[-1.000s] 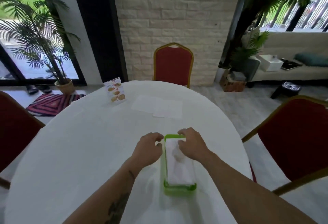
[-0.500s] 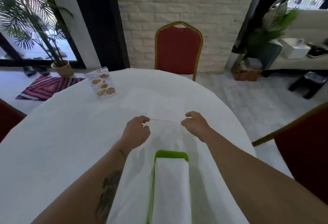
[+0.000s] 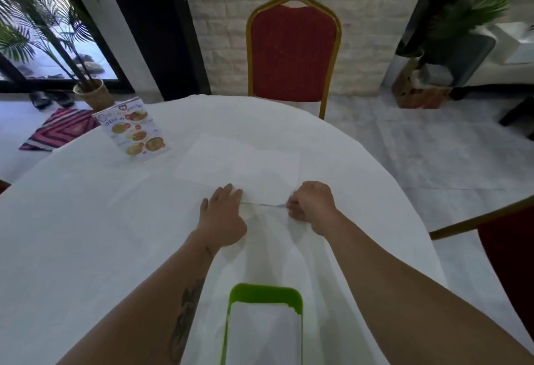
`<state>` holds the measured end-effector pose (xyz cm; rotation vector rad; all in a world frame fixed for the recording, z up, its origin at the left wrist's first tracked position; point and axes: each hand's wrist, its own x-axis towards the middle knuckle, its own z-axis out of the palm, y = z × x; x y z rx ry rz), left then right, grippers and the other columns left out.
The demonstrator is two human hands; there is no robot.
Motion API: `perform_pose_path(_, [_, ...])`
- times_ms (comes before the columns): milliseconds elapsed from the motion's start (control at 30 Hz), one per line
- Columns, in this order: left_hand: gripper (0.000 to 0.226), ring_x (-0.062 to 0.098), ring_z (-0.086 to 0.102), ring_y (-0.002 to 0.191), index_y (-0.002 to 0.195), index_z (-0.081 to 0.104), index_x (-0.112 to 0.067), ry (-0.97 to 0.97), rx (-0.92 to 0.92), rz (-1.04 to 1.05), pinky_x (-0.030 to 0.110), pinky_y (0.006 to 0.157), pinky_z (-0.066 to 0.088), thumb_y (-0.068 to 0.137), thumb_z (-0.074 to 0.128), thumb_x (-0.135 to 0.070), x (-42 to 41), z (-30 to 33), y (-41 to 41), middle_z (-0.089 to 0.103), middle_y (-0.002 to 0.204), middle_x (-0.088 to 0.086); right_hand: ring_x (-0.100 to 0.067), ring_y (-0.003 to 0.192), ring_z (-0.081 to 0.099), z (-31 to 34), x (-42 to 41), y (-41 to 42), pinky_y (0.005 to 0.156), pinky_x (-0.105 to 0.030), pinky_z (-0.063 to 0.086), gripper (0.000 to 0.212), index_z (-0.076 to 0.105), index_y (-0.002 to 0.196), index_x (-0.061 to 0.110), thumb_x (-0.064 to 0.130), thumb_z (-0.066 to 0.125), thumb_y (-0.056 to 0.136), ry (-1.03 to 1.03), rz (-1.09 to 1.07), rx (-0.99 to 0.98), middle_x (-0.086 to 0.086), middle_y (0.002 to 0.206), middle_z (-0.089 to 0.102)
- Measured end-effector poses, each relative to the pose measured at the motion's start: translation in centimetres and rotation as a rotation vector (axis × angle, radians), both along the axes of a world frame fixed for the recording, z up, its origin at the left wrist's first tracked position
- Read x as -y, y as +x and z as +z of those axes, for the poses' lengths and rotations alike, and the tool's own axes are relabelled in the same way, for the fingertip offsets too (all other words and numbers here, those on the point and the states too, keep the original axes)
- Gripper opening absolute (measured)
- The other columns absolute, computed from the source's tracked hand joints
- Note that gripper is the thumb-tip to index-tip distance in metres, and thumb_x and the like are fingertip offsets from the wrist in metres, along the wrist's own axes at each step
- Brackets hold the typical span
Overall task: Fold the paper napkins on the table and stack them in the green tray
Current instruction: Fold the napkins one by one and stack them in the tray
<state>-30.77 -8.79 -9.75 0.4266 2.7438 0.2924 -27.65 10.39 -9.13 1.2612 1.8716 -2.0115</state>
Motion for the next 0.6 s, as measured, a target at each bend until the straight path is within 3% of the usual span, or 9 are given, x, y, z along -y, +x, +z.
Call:
perform_pose_path(67, [0.067, 0.021, 0.009, 0.146, 0.145, 0.027, -0.022, 0.015, -0.033, 0.001, 0.045, 0.119, 0.009, 0.082, 0.047, -0.013, -0.2, -0.4, 0.5, 0.017, 0.158, 0.001, -0.028, 0.063, 0.066, 0.1, 0.3, -0.5, 0.076, -0.047, 0.061, 0.014, 0.057, 0.081, 0.007, -0.006, 0.054, 0.084, -0.051, 0.016, 0.004, -0.019, 0.08, 0.063])
perform_pose_path(133, [0.065, 0.022, 0.012, 0.145, 0.143, 0.032, -0.024, 0.033, -0.06, -0.019, 0.046, 0.119, 0.01, 0.081, 0.048, -0.014, -0.2, -0.6, 0.9, 0.024, 0.154, 0.0, -0.024, 0.053, 0.067, 0.2, 0.7, -1.1, 0.076, -0.044, 0.057, 0.01, 0.055, 0.085, 0.006, -0.004, 0.057, 0.085, -0.116, 0.028, -0.034, -0.017, 0.085, 0.056])
perform_pose_path(167, [0.063, 0.021, 0.016, 0.143, 0.141, 0.036, -0.025, 0.048, -0.074, -0.033, 0.046, 0.118, 0.012, 0.081, 0.048, -0.014, -0.2, -0.7, 1.0, 0.029, 0.15, 0.0, -0.023, 0.051, 0.067, 0.1, 1.0, -1.2, 0.077, -0.044, 0.057, 0.031, 0.037, 0.087, 0.019, -0.002, 0.059, 0.085, -0.137, 0.025, -0.047, -0.015, 0.091, 0.055])
perform_pose_path(200, [0.06, 0.021, 0.02, 0.14, 0.139, 0.039, -0.026, 0.07, -0.093, -0.047, 0.045, 0.117, 0.014, 0.081, 0.048, -0.013, -0.2, -0.7, 1.1, 0.034, 0.146, -0.001, -0.023, 0.053, 0.066, 0.0, 1.4, -1.5, 0.077, -0.044, 0.058, 0.049, 0.036, 0.129, -0.005, 0.0, 0.06, 0.086, -0.165, 0.015, -0.056, -0.014, 0.099, 0.058])
perform_pose_path(233, [0.057, 0.021, 0.024, 0.138, 0.136, 0.043, -0.027, 0.098, -0.111, -0.059, 0.043, 0.116, 0.016, 0.081, 0.047, -0.013, -0.1, -0.7, 1.2, 0.039, 0.141, -0.002, -0.022, 0.058, 0.064, 0.2, 1.8, -1.6, 0.074, -0.041, 0.059, 0.039, 0.055, 0.125, 0.005, 0.002, 0.061, 0.087, -0.13, 0.014, -0.076, -0.013, 0.11, 0.059])
perform_pose_path(333, [0.051, 0.021, 0.035, 0.128, 0.129, 0.05, -0.027, 0.173, -0.151, -0.07, 0.038, 0.108, 0.023, 0.082, 0.045, -0.01, 0.1, -0.9, 1.4, 0.048, 0.129, -0.003, -0.019, 0.08, 0.061, 0.8, 2.4, -1.3, 0.06, -0.026, 0.052, 0.063, 0.041, 0.142, 0.019, 0.0, 0.056, 0.084, 0.138, 0.054, -0.137, -0.002, 0.109, 0.057])
perform_pose_path(400, [0.049, 0.021, 0.041, 0.122, 0.127, 0.052, -0.026, 0.214, -0.159, -0.053, 0.037, 0.104, 0.028, 0.082, 0.045, -0.009, 0.3, -1.0, 1.4, 0.05, 0.125, -0.004, -0.021, 0.085, 0.061, 1.7, 2.4, -1.0, 0.068, -0.033, 0.055, 0.072, 0.035, 0.144, 0.023, -0.002, 0.052, 0.079, 0.416, 0.207, -0.213, 0.0, 0.097, 0.058])
perform_pose_path(500, [0.045, 0.021, 0.047, 0.117, 0.127, 0.053, -0.025, 0.279, -0.144, 0.008, 0.038, 0.102, 0.035, 0.085, 0.045, -0.011, 0.6, -1.1, 1.1, 0.05, 0.125, -0.003, -0.019, 0.077, 0.061, 2.7, 2.3, -0.8, 0.064, -0.035, 0.053, 0.09, 0.017, 0.152, 0.027, -0.003, 0.058, 0.077, 0.766, 0.537, -0.228, -0.001, 0.088, 0.059])
perform_pose_path(600, [0.042, 0.021, 0.05, 0.116, 0.125, 0.054, -0.023, 0.318, -0.133, 0.078, 0.04, 0.102, 0.04, 0.086, 0.046, -0.01, 0.8, -1.0, 1.0, 0.049, 0.128, -0.002, -0.02, 0.071, 0.064, 2.6, 2.5, -0.7, 0.061, -0.036, 0.057, 0.11, -0.006, 0.156, 0.034, 0.001, 0.065, 0.078, 0.855, 0.84, -0.163, -0.006, 0.1, 0.065])
